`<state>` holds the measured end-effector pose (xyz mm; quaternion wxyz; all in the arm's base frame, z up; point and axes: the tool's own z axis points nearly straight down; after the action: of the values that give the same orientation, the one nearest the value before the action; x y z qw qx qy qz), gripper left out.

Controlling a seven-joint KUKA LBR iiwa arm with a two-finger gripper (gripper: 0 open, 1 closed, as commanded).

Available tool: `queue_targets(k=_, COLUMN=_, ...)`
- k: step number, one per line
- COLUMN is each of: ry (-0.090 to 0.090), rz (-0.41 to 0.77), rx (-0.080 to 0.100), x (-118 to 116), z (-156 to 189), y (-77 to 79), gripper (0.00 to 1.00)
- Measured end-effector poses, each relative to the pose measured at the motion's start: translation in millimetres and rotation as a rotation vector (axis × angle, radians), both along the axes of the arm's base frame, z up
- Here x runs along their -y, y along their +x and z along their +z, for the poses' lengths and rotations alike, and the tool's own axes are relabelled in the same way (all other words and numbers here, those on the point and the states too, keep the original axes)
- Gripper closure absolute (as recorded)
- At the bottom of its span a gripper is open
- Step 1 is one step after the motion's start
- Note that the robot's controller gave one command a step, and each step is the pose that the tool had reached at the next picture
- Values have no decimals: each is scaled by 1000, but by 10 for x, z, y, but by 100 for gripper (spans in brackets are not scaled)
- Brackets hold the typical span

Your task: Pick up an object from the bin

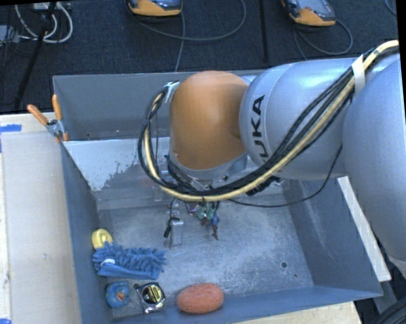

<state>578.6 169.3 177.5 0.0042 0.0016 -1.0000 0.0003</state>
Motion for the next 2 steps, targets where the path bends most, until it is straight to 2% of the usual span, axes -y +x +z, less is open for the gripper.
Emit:
queue_targets(k=1, ry=1, rz=-3, rx=8, x=8, z=46, y=18, gripper=0)
queue_targets(k=2, ry=2, rz=66, rx=14, x=-137, z=-372, y=41, gripper=0)
